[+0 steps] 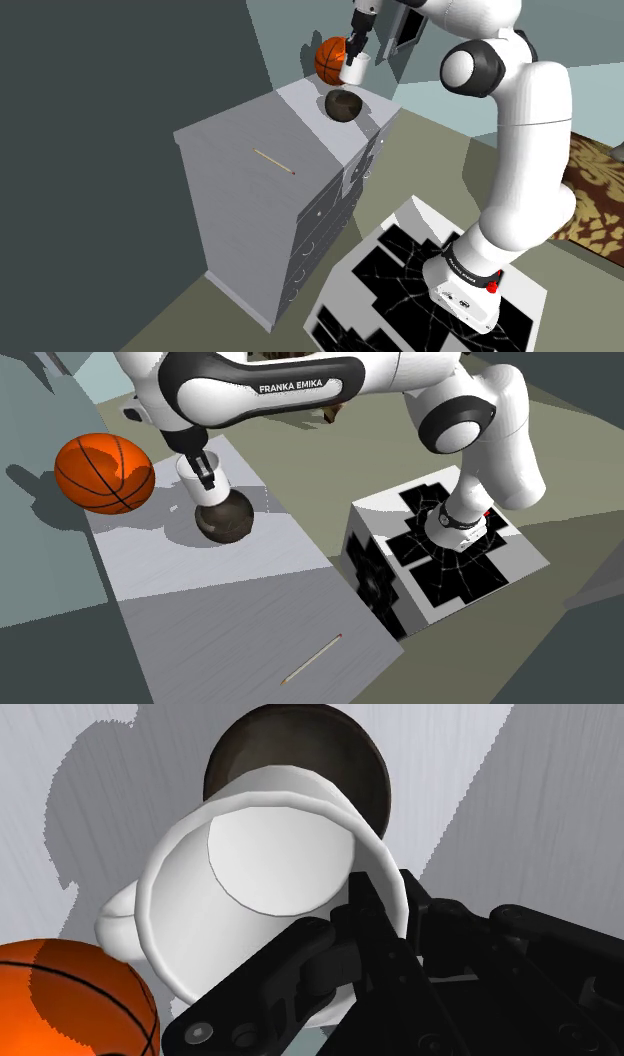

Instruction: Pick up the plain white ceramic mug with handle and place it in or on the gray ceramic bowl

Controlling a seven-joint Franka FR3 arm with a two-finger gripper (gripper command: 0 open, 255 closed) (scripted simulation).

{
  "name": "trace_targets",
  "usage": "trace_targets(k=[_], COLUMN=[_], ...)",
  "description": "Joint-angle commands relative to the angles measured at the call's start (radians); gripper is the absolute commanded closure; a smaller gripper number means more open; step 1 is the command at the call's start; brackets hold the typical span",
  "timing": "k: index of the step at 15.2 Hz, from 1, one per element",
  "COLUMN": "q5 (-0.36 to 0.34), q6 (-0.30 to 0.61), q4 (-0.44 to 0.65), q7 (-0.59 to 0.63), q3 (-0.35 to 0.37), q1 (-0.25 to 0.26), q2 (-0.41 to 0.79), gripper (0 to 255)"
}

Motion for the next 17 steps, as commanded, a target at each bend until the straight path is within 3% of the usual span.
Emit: trace_targets(k=[1,12,17], q5=[-0.002,-0.003,-0.003], q6=[0.046,0.220,0.220], q4=[-0.070,-0.281,-0.281], q7=[-0.001,-0.007,-0.007], q3=[-0.001,-0.001,-0.001], q1=[0.005,0.015,0.015], q2=[-0.025,-0.061,-0.061], gripper=[255,255,255])
